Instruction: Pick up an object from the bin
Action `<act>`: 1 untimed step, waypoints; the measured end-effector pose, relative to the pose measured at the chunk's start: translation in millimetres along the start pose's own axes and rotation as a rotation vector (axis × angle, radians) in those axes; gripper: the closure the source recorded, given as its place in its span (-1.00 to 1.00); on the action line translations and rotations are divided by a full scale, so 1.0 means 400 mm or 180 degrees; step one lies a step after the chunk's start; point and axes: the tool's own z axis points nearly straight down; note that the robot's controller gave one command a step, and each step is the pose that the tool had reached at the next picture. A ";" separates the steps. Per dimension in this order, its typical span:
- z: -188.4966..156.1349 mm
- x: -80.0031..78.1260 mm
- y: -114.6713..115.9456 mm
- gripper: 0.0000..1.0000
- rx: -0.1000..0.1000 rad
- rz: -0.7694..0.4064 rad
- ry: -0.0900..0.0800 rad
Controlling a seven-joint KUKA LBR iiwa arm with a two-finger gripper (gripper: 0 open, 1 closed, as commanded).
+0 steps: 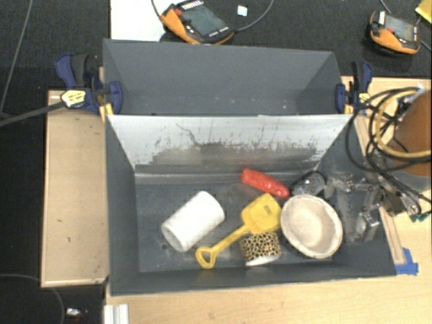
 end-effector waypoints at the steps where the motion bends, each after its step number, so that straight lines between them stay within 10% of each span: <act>1: 0.023 -0.008 0.011 -1.00 0.0008 -0.0533 -0.0018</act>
Offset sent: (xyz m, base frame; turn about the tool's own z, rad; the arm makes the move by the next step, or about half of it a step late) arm 0.0078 0.0338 0.0126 -0.2896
